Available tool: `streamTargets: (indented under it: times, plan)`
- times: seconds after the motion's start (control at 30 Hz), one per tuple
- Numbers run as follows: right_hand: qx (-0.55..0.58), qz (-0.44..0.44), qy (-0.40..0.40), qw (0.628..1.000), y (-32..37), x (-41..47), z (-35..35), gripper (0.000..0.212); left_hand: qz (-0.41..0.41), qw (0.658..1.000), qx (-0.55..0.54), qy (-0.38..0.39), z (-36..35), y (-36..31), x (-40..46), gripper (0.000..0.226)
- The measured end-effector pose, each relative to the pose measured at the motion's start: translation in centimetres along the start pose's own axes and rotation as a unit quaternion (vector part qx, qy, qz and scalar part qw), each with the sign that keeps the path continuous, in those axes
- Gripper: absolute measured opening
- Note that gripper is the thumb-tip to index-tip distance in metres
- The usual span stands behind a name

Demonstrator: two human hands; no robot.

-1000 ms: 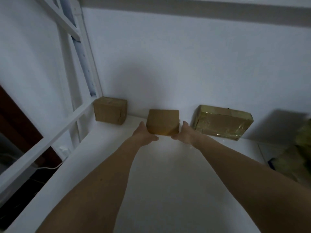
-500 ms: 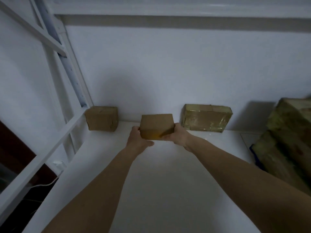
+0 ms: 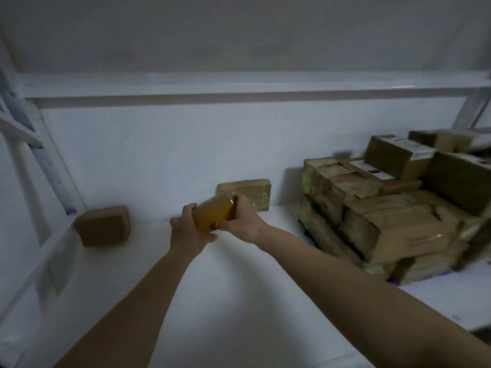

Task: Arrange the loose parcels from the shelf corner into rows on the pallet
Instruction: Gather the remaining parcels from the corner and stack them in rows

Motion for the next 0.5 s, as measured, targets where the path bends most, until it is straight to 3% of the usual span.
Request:
streamTargets:
  times: [0.13, 0.27, 0.37, 0.5]
  plan:
    - [-0.117, 0.031, -0.044, 0.992, 1.2, -3.8, 2.2, 0.082, -0.006, 0.997, -0.077, -0.002, -1.3, -3.2, -1.6, 0.06]
    - [-0.181, 0.071, -0.074, 0.978, 2.4, -7.1, 5.0, 0.081, -0.053, 0.997, -0.036, 0.033, -2.6, -7.3, -3.6, 0.049]
    - [-0.177, 0.084, -0.123, 0.973, 2.5, -9.4, 7.2, 0.084, -0.061, 0.983, -0.153, 0.079, -3.8, -9.8, -5.0, 0.024]
    - [-0.15, 0.055, -0.188, 0.969, 1.3, -11.8, 10.6, 0.085, -0.04, 0.944, -0.283, 0.164, -5.6, -13.1, -6.0, 0.019]
Point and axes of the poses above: each hand's wrist, its own x-axis towards the middle knuckle, its own z-axis out of the back of the hand, y = z × x, the point moved 4 cm from there along x, towards the middle knuckle, and after that the axes turned 12 degrees about y, right-handed, at the moved point
